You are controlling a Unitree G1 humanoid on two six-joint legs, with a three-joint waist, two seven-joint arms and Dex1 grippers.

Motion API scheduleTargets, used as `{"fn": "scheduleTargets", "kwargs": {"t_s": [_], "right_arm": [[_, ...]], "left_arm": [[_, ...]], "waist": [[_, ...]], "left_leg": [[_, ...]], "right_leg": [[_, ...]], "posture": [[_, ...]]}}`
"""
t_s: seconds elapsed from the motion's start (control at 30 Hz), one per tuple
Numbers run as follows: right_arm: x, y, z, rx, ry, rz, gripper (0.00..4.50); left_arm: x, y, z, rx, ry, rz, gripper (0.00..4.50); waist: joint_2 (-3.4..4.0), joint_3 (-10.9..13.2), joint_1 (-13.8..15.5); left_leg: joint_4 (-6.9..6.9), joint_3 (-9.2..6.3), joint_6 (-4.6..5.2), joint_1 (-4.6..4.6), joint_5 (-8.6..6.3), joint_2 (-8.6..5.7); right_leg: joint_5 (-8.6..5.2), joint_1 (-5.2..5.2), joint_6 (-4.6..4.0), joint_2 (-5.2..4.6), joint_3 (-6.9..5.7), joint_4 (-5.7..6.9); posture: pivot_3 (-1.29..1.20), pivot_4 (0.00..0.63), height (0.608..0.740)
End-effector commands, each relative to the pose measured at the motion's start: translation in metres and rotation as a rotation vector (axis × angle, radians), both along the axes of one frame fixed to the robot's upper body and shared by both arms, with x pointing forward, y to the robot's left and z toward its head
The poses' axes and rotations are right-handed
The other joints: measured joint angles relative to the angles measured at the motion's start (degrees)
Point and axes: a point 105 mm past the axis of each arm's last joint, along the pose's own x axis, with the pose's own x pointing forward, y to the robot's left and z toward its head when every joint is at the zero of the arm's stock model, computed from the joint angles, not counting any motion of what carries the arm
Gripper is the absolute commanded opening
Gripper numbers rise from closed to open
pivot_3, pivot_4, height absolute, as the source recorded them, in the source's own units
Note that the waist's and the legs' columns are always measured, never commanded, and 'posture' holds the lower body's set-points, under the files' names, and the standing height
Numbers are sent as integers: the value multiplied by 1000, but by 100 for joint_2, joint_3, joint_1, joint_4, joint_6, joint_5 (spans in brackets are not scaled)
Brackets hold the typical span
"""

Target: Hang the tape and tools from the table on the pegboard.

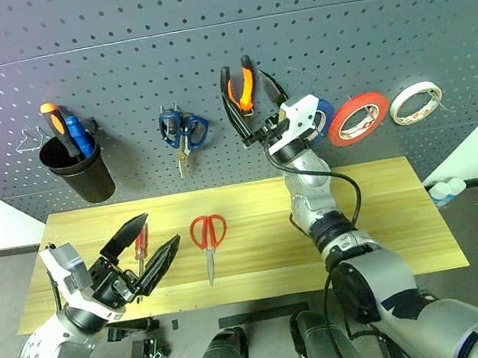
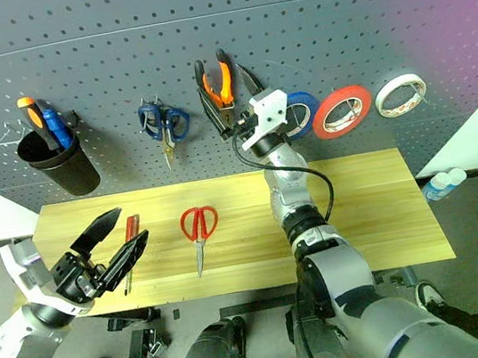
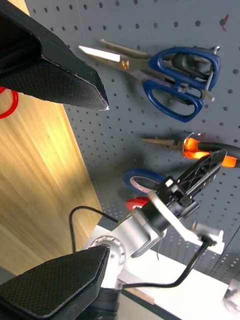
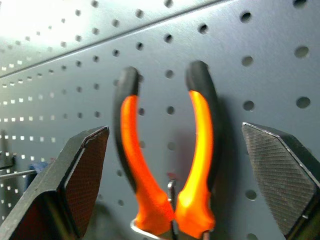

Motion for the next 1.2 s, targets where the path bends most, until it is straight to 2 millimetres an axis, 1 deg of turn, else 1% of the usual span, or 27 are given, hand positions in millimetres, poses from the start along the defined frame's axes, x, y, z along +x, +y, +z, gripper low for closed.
{"fn": "scheduleTargets", "kwargs": {"t_s": [0.03,0.17,0.33,0.4,0.5,0.57,0.6,0.67,0.73,0.77,0.8,0.87,0.93,0.97,1.0,1.07,1.13,1.2], "right_arm": [[-10,-4,25,57,-90,6,4471],[-17,-8,35,80,-125,5,4471],[-25,-14,44,110,-138,22,4471],[-27,-21,45,150,-104,57,4471],[-35,-41,47,184,-70,93,4471],[-41,-51,44,227,-2,187,4471],[-46,-57,42,219,11,208,4471],[-54,-68,33,231,99,301,4471],[-68,-75,22,151,144,347,4471],[-78,-77,18,136,180,421,4471],[-85,-81,13,87,200,437,4471],[-95,-86,11,45,235,466,4471],[-108,-87,4,-22,275,522,4471],[-110,-89,0,-31,301,538,4471],[-112,-91,-9,-77,324,533,4471],[-116,-92,-21,-129,358,544,4471],[-128,-92,-34,-202,399,624,4471],[-135,-94,-50,-312,413,639,4471]], "left_arm": [[-1,-2,4,4,-26,-15,4500],[0,-2,5,1,-28,-23,4500],[3,-2,4,-1,-30,-31,4500],[4,-2,4,-1,-32,-31,4500],[5,-1,3,-2,-35,-28,4500],[7,-1,2,-1,-36,-31,4500],[8,-1,2,-4,-37,-31,4500],[11,0,1,-5,-38,-32,4500],[15,-2,0,-15,-35,-37,4500],[17,-3,-1,-10,-36,-42,4500],[19,-5,-2,-15,-36,-49,4500],[22,-7,-4,-24,-25,-64,4500],[29,-10,-8,-25,-2,-70,4500],[33,-11,-13,-27,23,-70,4500],[39,-14,-18,-13,36,-58,4500],[47,-17,-25,5,56,-47,4500],[60,-21,-42,14,173,-13,4500],[70,-25,-61,7,301,22,4500]], "waist": [[0,0,-9],[-1,-1,-10],[-1,-1,-5],[-2,-2,-2],[-4,-2,22],[-5,-3,25],[-7,-4,21],[-7,-6,22],[-10,-8,18],[-9,-9,16],[-11,-10,12],[-11,-10,-13],[-11,-12,-35],[-14,-15,-32],[-20,-18,-41],[-26,-32,-26],[-31,-36,-27],[-32,-37,-27]], "left_leg": [[-3,0,-3,-8,2,0],[0,-1,-6,-32,4,1],[2,-1,-8,-34,4,0],[1,-3,-9,-35,5,1],[3,-3,-9,-40,5,0],[6,-3,-8,-46,5,-1],[7,-4,-8,-48,5,-1],[7,-3,-8,-49,5,-1],[7,-6,-8,-49,5,-1],[7,-5,-8,-50,5,0],[8,-3,-7,-51,4,-1],[11,-1,-7,-52,4,-1],[15,0,-7,-52,4,0],[17,1,-7,-52,5,0],[19,0,-7,-52,5,1],[26,-1,-7,-50,5,2],[37,-1,-6,-54,4,2],[55,2,3,-59,-1,-1]], "right_leg": [[0,-13,0,0,0,2],[0,-34,0,1,-1,2],[1,-36,0,0,-1,4],[1,-36,-1,0,-3,3],[1,-37,0,-1,-4,2],[1,-40,0,-3,-5,0],[1,-40,0,-4,-5,0],[1,-40,0,-4,-5,0],[1,-40,0,-5,-7,-1],[1,-40,0,-4,-7,-2],[1,-40,0,-5,-7,-1],[1,-40,1,-5,-7,0],[2,-40,2,-4,-6,1],[2,-40,3,-4,-6,3],[2,-38,3,-3,-8,4],[3,-33,4,-1,-11,6],[6,-30,9,-1,-11,5],[10,-27,17,-2,-11,5]], "posture": [[83,210,740],[76,207,740],[69,200,740],[65,195,740],[57,193,740],[49,185,740],[43,182,740],[28,177,740],[12,174,740],[1,171,740],[-9,169,740],[-25,165,740],[-50,161,740],[-60,159,740],[-67,154,740],[-77,155,740],[-94,151,740],[-103,150,740]]}}
